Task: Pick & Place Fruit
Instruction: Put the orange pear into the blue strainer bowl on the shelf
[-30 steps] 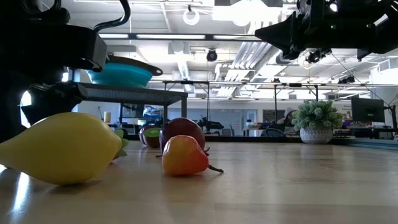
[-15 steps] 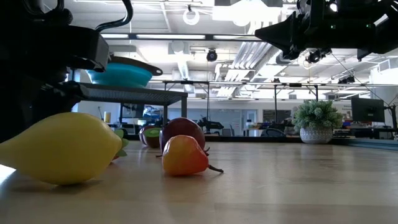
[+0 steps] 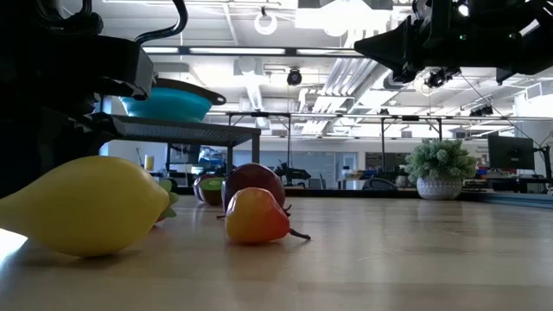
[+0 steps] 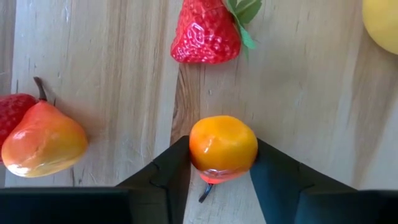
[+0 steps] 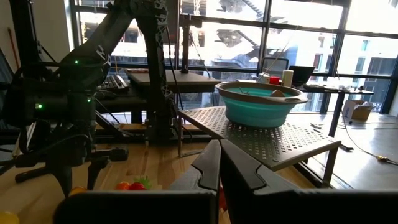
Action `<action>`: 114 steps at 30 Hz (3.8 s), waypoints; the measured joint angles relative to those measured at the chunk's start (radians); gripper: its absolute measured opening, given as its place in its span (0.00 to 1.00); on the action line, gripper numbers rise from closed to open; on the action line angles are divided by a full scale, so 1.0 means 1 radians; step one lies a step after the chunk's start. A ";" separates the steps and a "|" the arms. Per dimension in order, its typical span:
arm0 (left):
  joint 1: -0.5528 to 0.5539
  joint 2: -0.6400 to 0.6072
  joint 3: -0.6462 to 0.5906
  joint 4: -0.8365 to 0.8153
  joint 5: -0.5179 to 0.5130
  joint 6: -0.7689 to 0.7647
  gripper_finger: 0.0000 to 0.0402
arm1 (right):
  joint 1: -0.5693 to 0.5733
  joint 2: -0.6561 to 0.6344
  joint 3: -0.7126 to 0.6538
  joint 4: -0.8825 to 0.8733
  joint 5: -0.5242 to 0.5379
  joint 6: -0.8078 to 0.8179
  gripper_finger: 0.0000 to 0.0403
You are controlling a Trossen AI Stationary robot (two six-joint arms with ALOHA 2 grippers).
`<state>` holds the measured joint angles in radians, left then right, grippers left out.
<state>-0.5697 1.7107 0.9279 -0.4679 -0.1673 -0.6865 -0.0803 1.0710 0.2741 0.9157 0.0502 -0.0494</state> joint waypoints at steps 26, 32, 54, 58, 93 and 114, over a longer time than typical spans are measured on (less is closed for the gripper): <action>0.005 -0.148 0.095 -0.123 0.007 0.057 0.35 | 0.000 0.000 0.000 0.000 0.000 0.000 0.01; 0.059 -0.151 0.222 -0.253 -0.007 0.140 0.35 | 0.000 0.000 0.000 0.001 0.000 0.000 0.01; 0.349 -0.153 0.732 -0.941 -0.144 0.411 0.35 | 0.000 0.000 0.000 0.000 0.000 0.000 0.01; 0.416 -0.154 0.819 -1.061 -0.212 0.421 0.35 | 0.000 0.000 0.000 0.000 0.000 0.000 0.01; 1.120 -0.204 0.818 -0.975 -0.297 0.277 0.35 | 0.000 0.000 0.000 0.000 0.003 -0.008 0.01; 1.120 -0.202 0.636 -0.853 -0.298 0.307 0.37 | 0.000 0.000 0.000 0.000 0.003 -0.008 0.01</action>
<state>0.5499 1.5089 1.5635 -1.3212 -0.4648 -0.3799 -0.0807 1.0707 0.2741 0.9157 0.0528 -0.0574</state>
